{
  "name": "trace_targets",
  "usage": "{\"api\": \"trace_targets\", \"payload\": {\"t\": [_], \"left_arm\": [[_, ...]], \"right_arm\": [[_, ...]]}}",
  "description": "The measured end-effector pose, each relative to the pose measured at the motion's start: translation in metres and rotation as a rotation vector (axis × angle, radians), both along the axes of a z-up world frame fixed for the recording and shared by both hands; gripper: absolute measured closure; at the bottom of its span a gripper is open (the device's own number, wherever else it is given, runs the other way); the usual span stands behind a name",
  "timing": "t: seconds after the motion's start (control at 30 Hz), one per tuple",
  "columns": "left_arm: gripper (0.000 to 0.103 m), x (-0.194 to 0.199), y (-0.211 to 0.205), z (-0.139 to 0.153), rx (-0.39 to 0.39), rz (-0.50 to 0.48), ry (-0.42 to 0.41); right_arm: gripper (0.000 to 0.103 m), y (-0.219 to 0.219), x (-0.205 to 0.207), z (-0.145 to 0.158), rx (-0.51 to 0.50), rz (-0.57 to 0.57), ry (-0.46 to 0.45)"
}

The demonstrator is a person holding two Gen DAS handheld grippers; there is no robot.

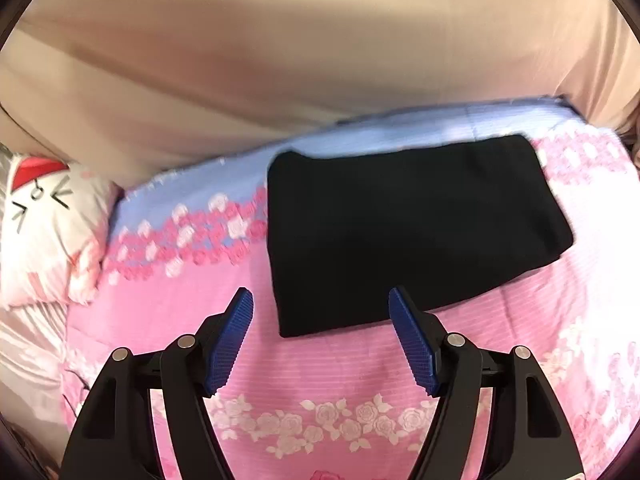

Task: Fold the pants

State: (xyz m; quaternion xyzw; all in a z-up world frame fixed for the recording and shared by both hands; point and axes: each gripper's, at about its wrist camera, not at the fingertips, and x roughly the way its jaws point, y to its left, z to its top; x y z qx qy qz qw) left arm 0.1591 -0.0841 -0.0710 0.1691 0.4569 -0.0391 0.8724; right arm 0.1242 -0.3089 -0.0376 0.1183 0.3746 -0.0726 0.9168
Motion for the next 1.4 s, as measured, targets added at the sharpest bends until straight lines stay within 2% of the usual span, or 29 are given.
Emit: {"api": "trace_targets", "payload": {"t": [0.07,0.13,0.17,0.27,0.33,0.37,0.53,1.4], "left_arm": [[0.034,-0.007,0.001,0.015,-0.025,0.008,-0.017],[0.034,-0.014,0.004,0.027,-0.058,0.025,-0.022],[0.034,-0.017,0.005,0.032,-0.072,0.031,-0.023],[0.033,-0.026,0.007,0.042,-0.092,0.042,-0.028],[0.026,-0.031,0.010,0.047,-0.098,0.051,-0.027],[0.025,-0.035,0.011,0.050,-0.105,0.052,-0.031],[0.017,-0.051,0.017,0.061,-0.103,0.054,-0.070],[0.017,-0.056,0.025,0.052,-0.084,0.076,-0.054]], "right_arm": [[0.051,0.008,-0.002,0.006,0.010,0.001,-0.001],[0.036,0.019,-0.008,0.011,0.008,0.007,-0.009],[0.033,0.021,-0.011,0.014,-0.003,0.006,-0.010],[0.029,0.029,-0.017,0.016,-0.007,0.017,-0.012],[0.014,0.034,-0.023,0.019,-0.020,0.012,-0.021],[0.011,0.037,-0.025,0.020,-0.028,0.010,-0.021],[0.010,0.048,-0.035,0.025,-0.054,0.030,-0.032],[0.010,0.052,-0.041,0.020,-0.057,0.029,-0.017]]}}
